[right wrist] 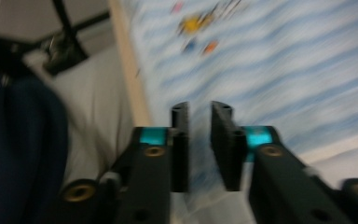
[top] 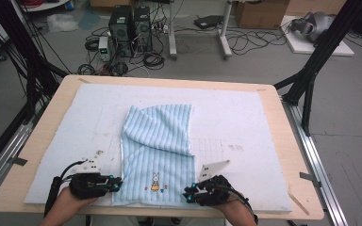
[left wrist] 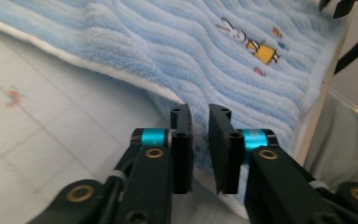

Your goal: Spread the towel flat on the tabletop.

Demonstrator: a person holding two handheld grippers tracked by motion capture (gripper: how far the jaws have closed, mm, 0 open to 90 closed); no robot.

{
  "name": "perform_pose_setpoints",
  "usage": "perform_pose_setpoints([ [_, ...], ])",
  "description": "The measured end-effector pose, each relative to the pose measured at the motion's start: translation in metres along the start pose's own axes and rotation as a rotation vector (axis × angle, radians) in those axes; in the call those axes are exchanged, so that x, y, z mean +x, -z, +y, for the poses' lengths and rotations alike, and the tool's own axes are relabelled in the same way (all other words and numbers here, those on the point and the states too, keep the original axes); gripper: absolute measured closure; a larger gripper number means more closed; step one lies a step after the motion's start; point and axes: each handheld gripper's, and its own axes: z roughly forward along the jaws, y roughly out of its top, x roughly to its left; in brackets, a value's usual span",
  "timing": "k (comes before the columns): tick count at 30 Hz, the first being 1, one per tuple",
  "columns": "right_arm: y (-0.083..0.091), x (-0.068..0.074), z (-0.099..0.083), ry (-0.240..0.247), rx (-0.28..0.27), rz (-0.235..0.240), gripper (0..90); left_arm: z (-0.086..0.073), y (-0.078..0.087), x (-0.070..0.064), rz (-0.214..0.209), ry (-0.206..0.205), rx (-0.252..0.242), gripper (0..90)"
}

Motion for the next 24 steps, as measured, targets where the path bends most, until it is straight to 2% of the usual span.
perform_pose_setpoints([
  [1, 0.002, -0.003, 0.004, -0.013, -0.025, -0.024, 67.7, 0.002, 0.002, 0.003, 0.011, -0.002, -0.013, 70.4],
  [2, 0.002, -0.007, 0.008, -0.025, -0.043, -0.068, 65.0, 0.004, 0.003, 0.006, 0.024, 0.0, -0.032, 69.6],
  [5, -0.007, -0.02, 0.02, -0.03, -0.048, -0.17, 63.0, 0.013, 0.004, 0.019, 0.067, 0.026, -0.092, 62.1],
  [9, -0.03, -0.035, 0.034, 0.001, -0.019, -0.253, 57.0, 0.029, 0.002, 0.036, 0.132, 0.054, -0.151, 57.1],
  [12, -0.044, -0.04, 0.037, 0.006, 0.029, -0.305, 57.1, 0.037, 0.002, 0.047, 0.166, 0.077, -0.202, 54.1],
  [14, -0.044, -0.04, 0.037, 0.008, 0.023, -0.289, 66.6, 0.041, 0.001, 0.052, 0.176, 0.091, -0.222, 52.0],
  [16, -0.041, -0.038, 0.035, 0.02, 0.029, -0.272, 80.7, 0.045, 0.0, 0.057, 0.182, 0.102, -0.244, 51.5],
  [17, -0.04, -0.037, 0.035, 0.023, 0.038, -0.247, 84.2, 0.046, 0.0, 0.058, 0.181, 0.107, -0.251, 51.5],
  [19, -0.038, -0.035, 0.033, 0.034, 0.055, -0.205, 86.5, 0.046, -0.002, 0.061, 0.186, 0.111, -0.254, 51.5],
  [23, -0.031, -0.029, 0.027, 0.061, 0.091, -0.09, 86.8, 0.047, -0.009, 0.067, 0.19, 0.108, -0.232, 51.5],
  [24, -0.029, -0.028, 0.025, 0.063, 0.092, -0.078, 86.8, 0.048, -0.01, 0.069, 0.191, 0.107, -0.23, 51.5],
])
